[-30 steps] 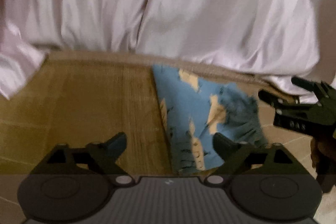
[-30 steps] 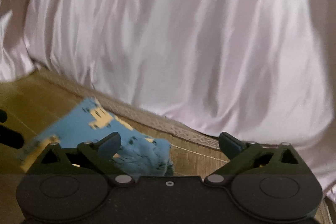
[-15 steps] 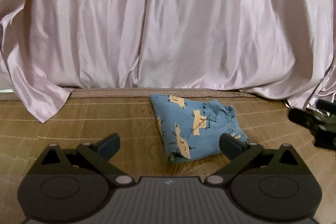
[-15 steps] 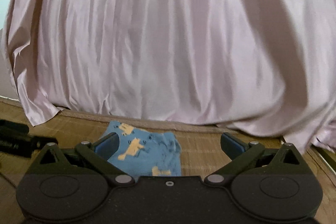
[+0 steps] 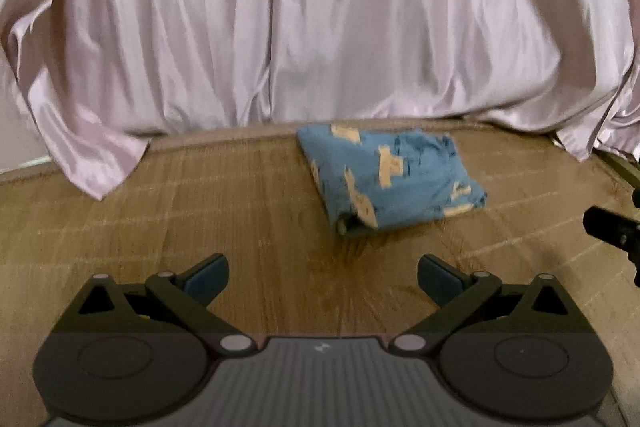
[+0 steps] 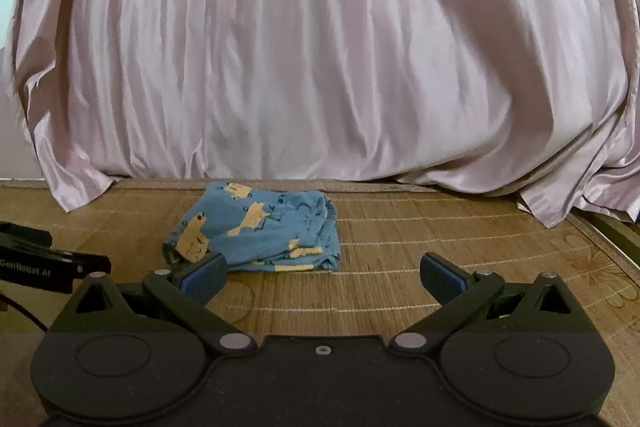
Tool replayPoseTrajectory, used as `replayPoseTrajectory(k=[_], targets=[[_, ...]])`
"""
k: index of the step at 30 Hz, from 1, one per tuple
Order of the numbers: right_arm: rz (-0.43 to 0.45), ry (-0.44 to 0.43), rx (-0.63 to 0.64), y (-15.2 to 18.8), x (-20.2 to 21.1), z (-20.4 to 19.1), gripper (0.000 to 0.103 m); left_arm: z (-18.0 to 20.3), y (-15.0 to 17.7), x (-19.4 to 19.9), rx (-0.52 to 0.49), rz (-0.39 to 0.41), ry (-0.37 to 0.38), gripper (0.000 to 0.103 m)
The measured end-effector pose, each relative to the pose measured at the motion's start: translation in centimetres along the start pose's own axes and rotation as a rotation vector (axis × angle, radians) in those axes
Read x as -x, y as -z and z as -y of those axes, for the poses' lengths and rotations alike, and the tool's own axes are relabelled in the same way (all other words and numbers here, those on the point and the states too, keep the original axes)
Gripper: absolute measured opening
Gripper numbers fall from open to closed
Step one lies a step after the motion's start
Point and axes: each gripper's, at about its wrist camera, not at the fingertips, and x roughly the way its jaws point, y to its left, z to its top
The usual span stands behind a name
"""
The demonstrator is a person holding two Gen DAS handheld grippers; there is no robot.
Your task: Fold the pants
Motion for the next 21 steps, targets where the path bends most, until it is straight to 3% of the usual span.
replayPoseTrajectory(k=[8,21], targets=[[-0.058,-0.019,-0.041,1.2,-1.1,0.4,0.102,0.0,0.6,-0.4,0.013,-0.047,-0.013,0.103],[-0.066,-0.012,-0.06,1.3,-1.2,0.6,0.102,0.1,0.9,-0.4,0.007,-0.059,-0.018,0.103]])
